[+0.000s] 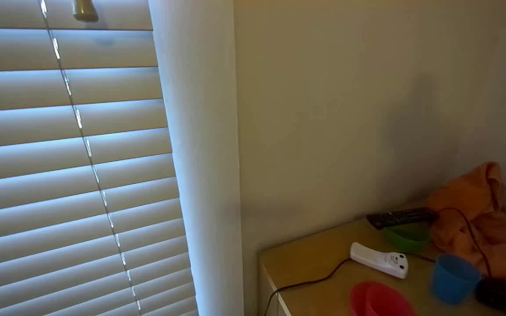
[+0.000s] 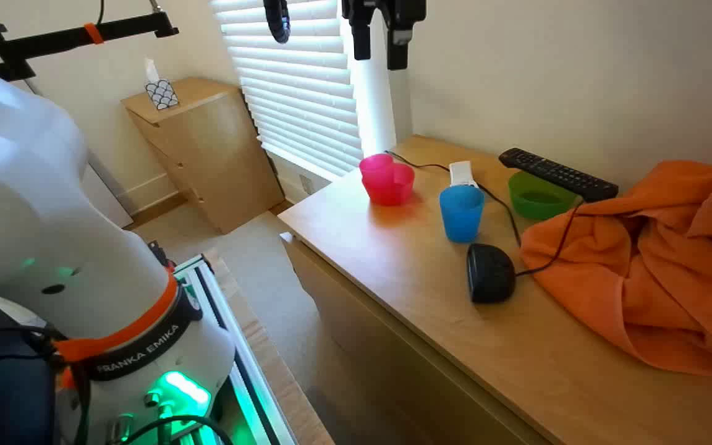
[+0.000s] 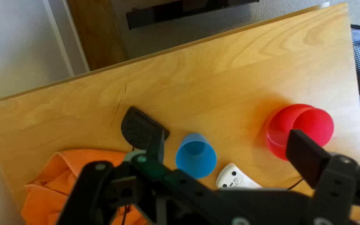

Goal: Pick up the black remote and put it on the left side of the top of the chest of drawers

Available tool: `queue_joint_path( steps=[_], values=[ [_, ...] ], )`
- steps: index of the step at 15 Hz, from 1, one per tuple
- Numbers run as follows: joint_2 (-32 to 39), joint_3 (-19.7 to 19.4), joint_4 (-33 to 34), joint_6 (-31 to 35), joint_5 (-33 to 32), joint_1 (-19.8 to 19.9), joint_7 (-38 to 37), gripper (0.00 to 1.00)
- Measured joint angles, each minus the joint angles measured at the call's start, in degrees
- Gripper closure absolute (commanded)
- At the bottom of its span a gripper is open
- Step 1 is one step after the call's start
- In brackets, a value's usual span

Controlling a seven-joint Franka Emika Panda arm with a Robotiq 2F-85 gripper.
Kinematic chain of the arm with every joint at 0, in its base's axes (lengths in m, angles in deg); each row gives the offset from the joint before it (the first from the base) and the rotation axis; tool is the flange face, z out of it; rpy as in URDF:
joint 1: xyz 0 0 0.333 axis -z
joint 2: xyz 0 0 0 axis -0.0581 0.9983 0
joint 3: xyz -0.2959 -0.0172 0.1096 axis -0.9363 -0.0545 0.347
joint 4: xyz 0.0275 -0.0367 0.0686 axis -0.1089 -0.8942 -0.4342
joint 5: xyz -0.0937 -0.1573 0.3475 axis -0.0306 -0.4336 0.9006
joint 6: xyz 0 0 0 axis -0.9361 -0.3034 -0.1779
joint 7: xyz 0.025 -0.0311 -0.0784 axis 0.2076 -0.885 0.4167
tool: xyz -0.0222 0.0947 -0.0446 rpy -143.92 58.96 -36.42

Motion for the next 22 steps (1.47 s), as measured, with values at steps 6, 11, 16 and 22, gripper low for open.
queue_joint_path(
  steps=[6,11,16,22],
  values=[
    [0.1,-0.3,0.0,0.2,0.4,0.1,-0.6,0.00],
    [6.8,-7.2,0.3,10.2,1.4,3.8,-1.0,0.00],
    [18.4,-11.4,6.0,16.6,3.4,7.5,-4.5,0.00],
    [19.8,-11.3,7.5,15.5,4.8,7.5,-6.0,0.00]
  ],
)
